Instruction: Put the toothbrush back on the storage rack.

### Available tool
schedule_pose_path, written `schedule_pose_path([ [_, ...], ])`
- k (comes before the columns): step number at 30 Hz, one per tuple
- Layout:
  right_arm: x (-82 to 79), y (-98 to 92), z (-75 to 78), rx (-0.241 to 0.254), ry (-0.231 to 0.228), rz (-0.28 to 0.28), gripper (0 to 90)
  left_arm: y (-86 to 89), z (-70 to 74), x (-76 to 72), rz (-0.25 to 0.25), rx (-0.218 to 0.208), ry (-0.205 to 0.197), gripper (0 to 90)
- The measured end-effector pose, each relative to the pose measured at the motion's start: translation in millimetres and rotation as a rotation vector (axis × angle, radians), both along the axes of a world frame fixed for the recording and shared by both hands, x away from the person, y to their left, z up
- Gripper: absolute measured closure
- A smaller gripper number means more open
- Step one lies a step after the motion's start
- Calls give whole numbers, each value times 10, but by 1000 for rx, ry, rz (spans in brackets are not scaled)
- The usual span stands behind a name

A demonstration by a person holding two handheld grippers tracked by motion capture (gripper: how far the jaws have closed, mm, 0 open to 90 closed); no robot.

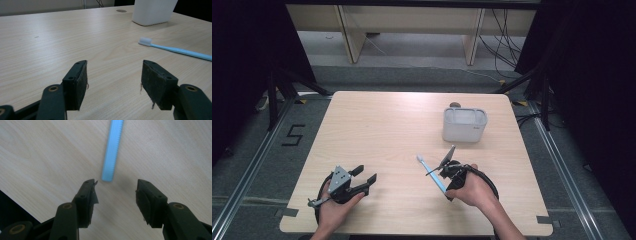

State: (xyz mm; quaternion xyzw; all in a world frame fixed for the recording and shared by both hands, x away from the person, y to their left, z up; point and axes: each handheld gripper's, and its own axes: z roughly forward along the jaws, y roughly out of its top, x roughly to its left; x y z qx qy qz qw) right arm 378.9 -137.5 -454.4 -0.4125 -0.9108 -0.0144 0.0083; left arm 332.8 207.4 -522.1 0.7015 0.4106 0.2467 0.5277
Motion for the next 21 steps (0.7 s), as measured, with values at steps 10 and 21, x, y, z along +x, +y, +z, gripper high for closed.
schedule_pose_path([
  [10, 70, 64, 40, -3, -6, 7, 504, -5, -7, 0, -5, -12, -10, 372],
  [21, 291, 244, -7, -5, 1, 47, 517, -5, -6, -4, -9, -10, -11, 372],
])
